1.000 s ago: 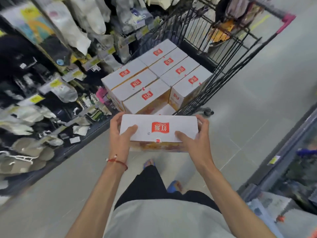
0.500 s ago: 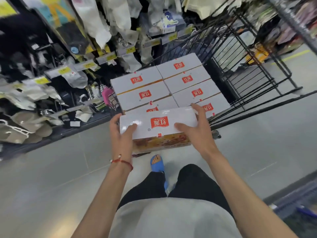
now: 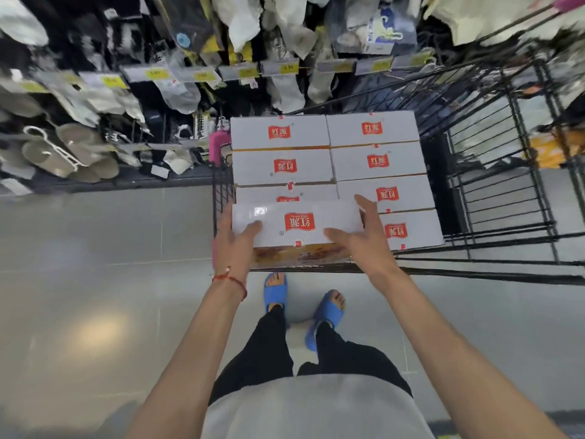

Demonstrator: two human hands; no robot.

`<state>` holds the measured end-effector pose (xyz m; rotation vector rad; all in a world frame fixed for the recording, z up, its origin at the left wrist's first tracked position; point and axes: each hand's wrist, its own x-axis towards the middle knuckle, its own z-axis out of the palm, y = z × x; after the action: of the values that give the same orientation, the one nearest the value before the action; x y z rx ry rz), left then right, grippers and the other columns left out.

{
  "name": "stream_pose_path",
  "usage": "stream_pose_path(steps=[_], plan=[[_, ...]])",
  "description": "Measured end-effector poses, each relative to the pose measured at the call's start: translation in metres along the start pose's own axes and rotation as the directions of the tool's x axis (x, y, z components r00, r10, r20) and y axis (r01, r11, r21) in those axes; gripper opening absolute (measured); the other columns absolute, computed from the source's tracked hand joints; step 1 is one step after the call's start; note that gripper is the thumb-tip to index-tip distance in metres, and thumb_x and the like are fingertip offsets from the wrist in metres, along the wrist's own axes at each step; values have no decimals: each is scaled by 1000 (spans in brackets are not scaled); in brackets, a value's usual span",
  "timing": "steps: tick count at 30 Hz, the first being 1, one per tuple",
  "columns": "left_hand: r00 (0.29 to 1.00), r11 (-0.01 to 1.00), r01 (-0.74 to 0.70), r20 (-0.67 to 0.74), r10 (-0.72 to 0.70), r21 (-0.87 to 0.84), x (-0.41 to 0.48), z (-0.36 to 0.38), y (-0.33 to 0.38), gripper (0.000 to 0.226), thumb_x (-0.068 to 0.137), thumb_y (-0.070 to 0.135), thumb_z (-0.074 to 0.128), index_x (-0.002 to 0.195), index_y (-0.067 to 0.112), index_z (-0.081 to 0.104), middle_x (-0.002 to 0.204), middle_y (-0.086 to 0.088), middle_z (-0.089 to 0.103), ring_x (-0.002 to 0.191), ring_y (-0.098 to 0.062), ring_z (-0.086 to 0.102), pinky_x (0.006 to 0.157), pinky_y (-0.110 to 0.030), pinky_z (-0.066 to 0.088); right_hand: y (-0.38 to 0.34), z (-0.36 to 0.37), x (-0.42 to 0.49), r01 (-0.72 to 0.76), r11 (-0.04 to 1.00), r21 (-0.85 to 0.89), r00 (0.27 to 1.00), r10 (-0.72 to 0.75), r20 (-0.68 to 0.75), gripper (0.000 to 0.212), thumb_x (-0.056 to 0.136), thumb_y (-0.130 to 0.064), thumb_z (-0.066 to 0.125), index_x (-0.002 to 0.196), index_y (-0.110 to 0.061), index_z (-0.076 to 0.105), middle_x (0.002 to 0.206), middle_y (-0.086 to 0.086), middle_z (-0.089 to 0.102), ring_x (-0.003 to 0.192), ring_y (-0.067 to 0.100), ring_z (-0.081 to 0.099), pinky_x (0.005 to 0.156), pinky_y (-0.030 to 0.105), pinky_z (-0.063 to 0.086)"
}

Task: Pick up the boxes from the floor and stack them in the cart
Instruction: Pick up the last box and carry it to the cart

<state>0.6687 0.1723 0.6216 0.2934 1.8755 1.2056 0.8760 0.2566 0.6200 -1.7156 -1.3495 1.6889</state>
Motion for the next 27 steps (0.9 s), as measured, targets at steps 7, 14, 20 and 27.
stream_pose_path(steps=[7,14,20,27], plan=[[999,992,-1,43,-5,122,7,7,-18,70,95,11,63,154,31,31,136,8,53,117,-8,54,76,-5,51,21,1,18,-82,994,-67,997,83,12,90,83,-3,83,155,-22,32,141,-4,52,121,12,55,74,11,53],[995,948,99,-11,-100,304,24,-3,-43,69,96,11,62,156,17,29,121,6,51,114,-15,58,91,-17,43,38,27,22,-87,971,-224,996,84,-21,75,80,2,74,142,-28,45,122,-15,59,117,6,58,95,21,55],[996,915,85,5,-95,395,42,-8,-52,52,88,8,69,137,14,53,116,2,62,111,-15,59,82,-1,44,37,46,20,-47,937,-345,995,12,-102,73,82,7,60,142,-32,45,121,-13,55,126,22,48,113,42,44],[997,940,47,38,-64,339,41,-10,-61,57,88,9,72,139,20,49,120,8,65,110,-9,61,83,-8,50,45,49,2,1,872,-490,979,-100,-175,56,95,5,64,148,-12,52,161,5,39,148,21,38,107,-2,24]])
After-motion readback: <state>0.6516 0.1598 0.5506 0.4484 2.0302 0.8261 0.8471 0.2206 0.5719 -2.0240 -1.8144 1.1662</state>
